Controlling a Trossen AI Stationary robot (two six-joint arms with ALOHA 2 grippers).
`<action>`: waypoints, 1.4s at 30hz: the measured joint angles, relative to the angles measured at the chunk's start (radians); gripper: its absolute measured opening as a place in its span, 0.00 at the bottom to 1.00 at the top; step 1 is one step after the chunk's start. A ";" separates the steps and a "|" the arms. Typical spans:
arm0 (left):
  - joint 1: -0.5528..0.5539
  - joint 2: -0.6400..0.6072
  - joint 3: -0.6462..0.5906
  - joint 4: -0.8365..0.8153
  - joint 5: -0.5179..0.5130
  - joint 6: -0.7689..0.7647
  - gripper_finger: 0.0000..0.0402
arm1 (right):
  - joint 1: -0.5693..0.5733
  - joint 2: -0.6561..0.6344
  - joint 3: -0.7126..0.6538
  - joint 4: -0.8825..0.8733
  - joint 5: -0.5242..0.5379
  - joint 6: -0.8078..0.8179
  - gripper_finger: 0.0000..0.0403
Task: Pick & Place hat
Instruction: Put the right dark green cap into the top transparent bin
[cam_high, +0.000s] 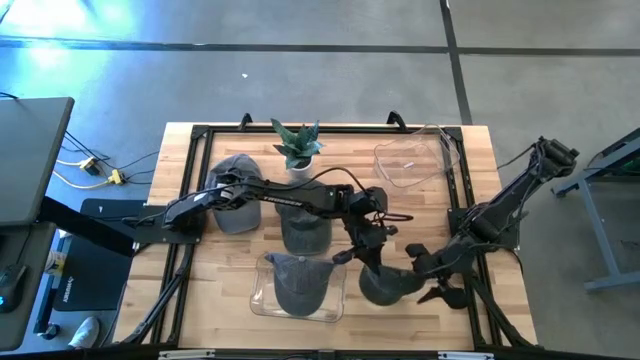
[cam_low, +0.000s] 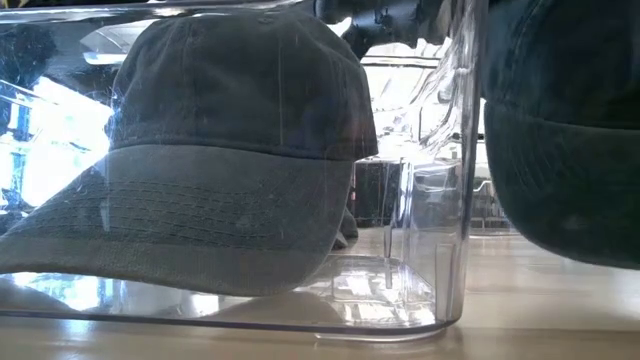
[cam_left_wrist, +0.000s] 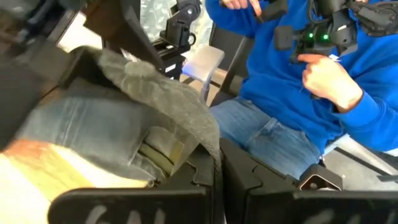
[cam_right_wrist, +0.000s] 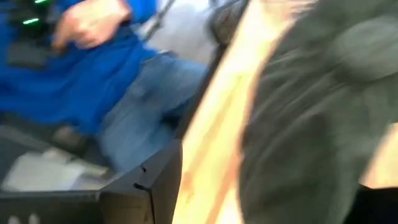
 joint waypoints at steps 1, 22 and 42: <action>0.000 0.000 0.000 -0.002 0.001 0.000 0.01 | -0.003 0.000 0.000 -0.001 -0.027 0.004 0.48; 0.000 0.000 0.000 0.018 -0.018 0.000 0.01 | -0.046 -0.030 0.000 0.016 0.129 -0.028 0.49; 0.006 0.000 0.001 0.064 -0.028 -0.082 0.12 | -0.097 -0.030 0.000 0.058 0.170 -0.058 0.05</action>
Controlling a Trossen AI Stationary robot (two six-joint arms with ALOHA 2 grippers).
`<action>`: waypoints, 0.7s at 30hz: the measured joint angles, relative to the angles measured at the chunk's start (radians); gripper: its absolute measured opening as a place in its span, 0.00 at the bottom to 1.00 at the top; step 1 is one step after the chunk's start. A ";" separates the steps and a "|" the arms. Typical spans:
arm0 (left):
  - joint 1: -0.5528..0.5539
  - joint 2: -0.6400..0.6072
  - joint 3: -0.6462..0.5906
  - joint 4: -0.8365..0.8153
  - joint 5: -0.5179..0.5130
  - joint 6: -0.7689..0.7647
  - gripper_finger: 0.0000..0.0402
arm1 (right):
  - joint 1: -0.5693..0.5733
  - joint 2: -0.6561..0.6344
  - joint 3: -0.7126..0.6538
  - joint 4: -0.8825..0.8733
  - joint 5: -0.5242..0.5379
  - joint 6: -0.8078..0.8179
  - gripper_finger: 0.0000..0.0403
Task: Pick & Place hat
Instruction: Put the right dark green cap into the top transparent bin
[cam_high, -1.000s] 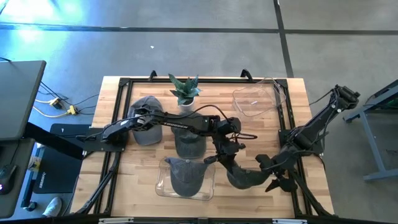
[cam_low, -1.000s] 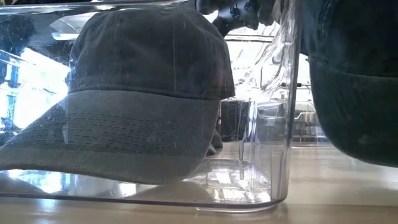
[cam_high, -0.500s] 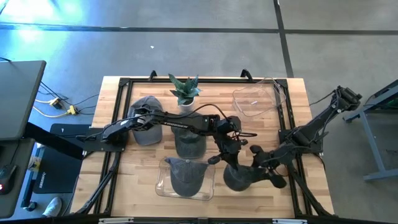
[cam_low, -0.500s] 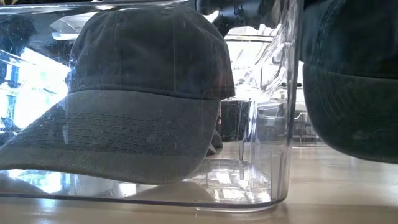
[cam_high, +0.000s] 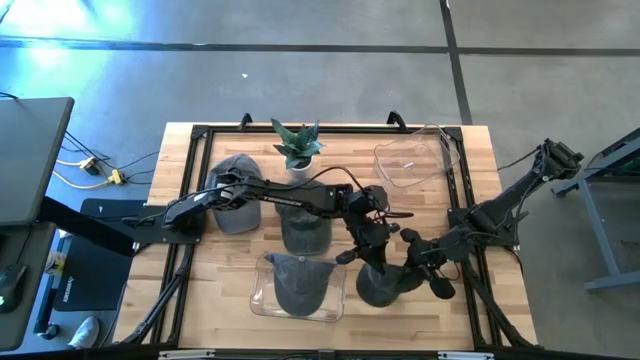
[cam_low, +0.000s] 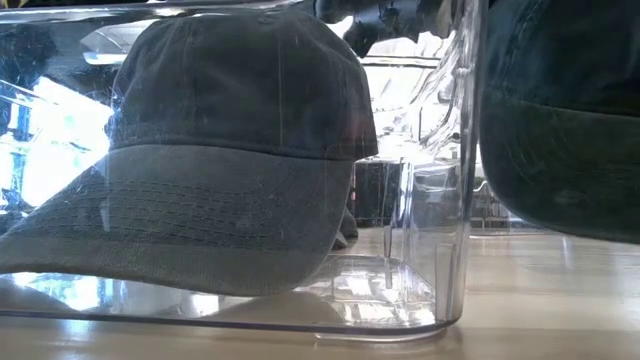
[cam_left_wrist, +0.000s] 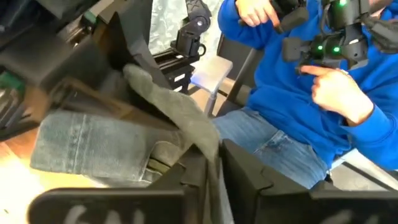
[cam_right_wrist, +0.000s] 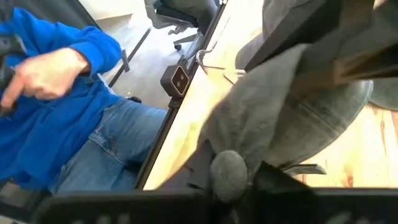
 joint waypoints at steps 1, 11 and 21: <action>0.004 0.000 0.000 -0.014 0.000 0.002 0.15 | 0.000 0.000 0.000 0.000 0.000 -0.010 0.03; 0.097 -0.093 0.191 -0.790 -0.181 0.268 0.23 | -0.064 -0.013 0.171 -0.321 -0.019 -0.113 0.02; 0.105 -0.147 0.256 -1.130 -0.396 0.315 0.23 | -0.385 -0.014 0.527 -0.966 0.271 -0.456 0.02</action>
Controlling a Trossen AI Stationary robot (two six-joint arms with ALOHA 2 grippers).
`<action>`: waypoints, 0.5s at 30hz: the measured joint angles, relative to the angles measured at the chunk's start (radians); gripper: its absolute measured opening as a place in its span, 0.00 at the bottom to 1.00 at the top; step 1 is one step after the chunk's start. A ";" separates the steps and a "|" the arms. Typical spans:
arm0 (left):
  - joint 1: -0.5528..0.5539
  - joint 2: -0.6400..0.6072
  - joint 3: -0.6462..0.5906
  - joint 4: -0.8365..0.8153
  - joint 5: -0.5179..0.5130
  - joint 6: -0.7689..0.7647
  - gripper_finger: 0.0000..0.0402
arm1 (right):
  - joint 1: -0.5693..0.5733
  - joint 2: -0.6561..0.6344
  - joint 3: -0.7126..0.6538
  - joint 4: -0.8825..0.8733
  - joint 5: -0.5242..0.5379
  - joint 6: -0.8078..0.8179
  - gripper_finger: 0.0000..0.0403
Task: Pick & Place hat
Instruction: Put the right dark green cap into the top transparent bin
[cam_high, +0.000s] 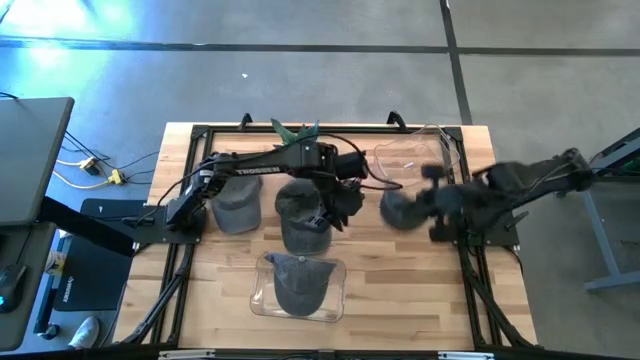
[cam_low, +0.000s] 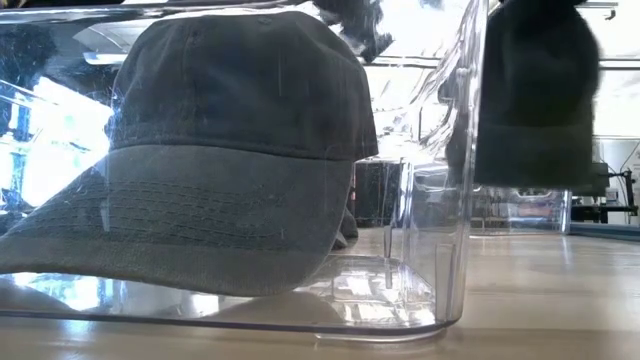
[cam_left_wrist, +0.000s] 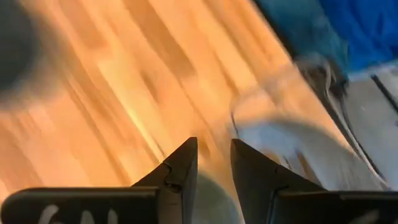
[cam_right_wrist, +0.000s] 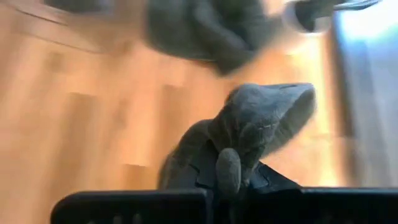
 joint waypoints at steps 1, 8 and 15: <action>0.000 -0.001 -0.004 -0.029 -0.007 -0.005 0.23 | -0.044 0.000 0.026 -0.009 0.012 -0.066 0.03; 0.021 -0.009 -0.032 0.024 -0.067 0.002 0.23 | -0.373 0.007 0.126 0.005 0.009 -0.545 0.02; 0.138 -0.017 -0.031 0.128 -0.025 0.017 0.23 | -0.723 0.045 0.040 0.084 -0.057 -0.853 0.04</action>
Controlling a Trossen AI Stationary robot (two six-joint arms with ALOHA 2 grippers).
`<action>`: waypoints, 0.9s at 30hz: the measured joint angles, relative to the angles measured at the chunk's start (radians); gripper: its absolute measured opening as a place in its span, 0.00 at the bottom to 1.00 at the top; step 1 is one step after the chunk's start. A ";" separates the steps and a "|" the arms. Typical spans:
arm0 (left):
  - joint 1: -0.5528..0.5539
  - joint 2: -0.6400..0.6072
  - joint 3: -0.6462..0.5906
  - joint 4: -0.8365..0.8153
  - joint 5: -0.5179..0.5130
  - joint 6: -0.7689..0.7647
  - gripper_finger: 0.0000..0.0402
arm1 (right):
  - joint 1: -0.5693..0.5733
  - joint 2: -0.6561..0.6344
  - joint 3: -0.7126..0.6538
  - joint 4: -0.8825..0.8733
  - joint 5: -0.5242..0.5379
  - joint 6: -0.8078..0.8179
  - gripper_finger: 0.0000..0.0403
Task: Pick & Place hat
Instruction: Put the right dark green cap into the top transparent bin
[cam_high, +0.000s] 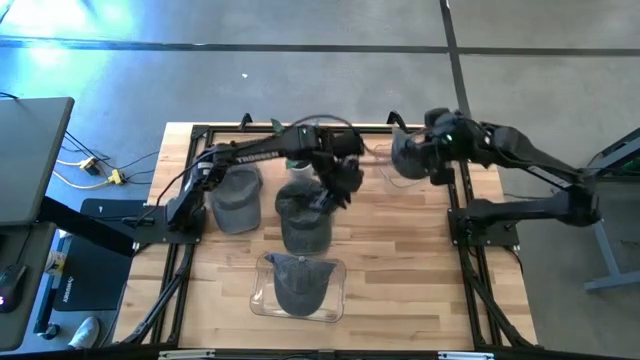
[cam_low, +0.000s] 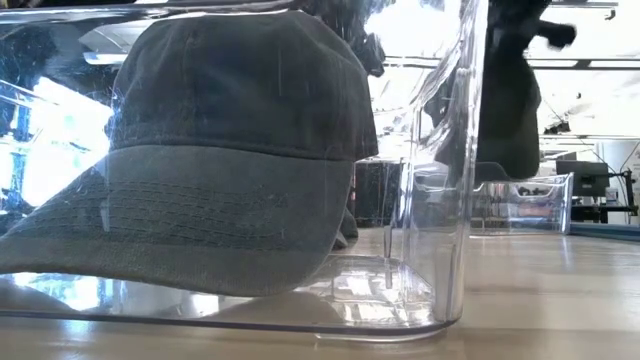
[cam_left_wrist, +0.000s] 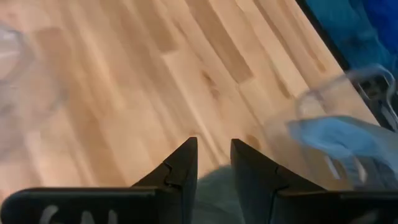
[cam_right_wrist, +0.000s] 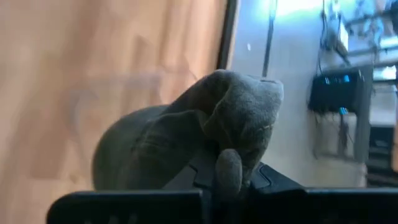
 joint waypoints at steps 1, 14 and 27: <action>0.021 0.000 0.000 0.017 0.020 0.000 0.23 | -0.042 0.010 -0.013 0.025 -0.009 -0.025 0.03; 0.140 0.000 0.000 0.117 0.148 0.019 0.23 | -0.274 0.056 -0.044 -0.072 -0.307 -0.235 0.02; 0.108 0.007 -0.332 0.785 0.197 -0.156 0.23 | -0.274 0.077 -0.044 -0.174 -0.389 -0.235 0.02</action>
